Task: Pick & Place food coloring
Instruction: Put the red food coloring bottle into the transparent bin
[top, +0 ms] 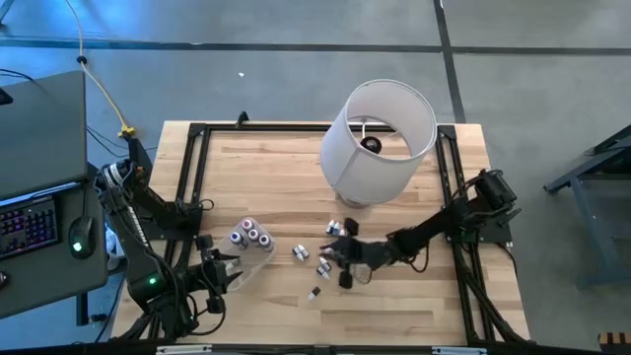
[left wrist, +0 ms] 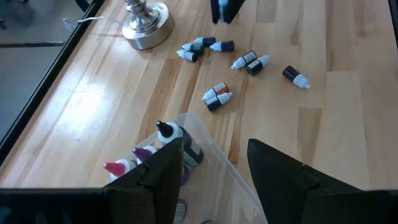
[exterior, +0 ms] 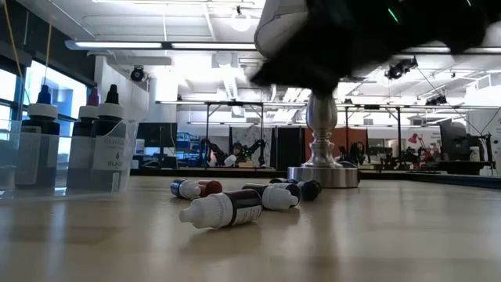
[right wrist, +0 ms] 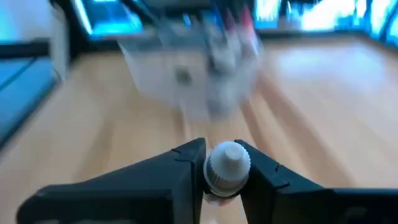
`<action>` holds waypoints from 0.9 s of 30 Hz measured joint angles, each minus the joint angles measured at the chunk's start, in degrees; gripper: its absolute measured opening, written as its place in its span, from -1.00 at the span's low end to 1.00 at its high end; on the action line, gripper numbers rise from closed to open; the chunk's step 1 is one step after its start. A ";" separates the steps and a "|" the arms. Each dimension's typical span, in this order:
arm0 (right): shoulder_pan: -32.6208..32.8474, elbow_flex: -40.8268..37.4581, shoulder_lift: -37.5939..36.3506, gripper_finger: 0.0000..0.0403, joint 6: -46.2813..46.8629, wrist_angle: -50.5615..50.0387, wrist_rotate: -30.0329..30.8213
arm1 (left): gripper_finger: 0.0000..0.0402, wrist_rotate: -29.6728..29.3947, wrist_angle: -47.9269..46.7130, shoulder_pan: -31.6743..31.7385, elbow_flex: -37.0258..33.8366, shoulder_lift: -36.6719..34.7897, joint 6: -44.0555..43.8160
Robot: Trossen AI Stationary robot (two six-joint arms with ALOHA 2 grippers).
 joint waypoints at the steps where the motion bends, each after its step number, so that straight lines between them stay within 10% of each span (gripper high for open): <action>1: -0.21 3.44 0.50 -0.62 -2.82 -0.56 -0.52 | -0.12 0.00 -0.01 0.00 0.00 0.00 0.10; 10: -3.90 37.67 20.05 -0.70 -11.99 -14.02 -12.79 | -0.12 -0.02 0.19 0.00 0.00 0.00 1.40; 17: -5.50 60.38 35.57 -0.63 -12.90 -24.17 -11.38 | -0.12 0.26 0.70 0.00 0.00 0.00 1.32; 27: -7.03 69.16 42.07 -0.59 -11.51 -30.67 -13.98 | -0.12 0.13 0.76 0.00 0.00 0.00 -3.61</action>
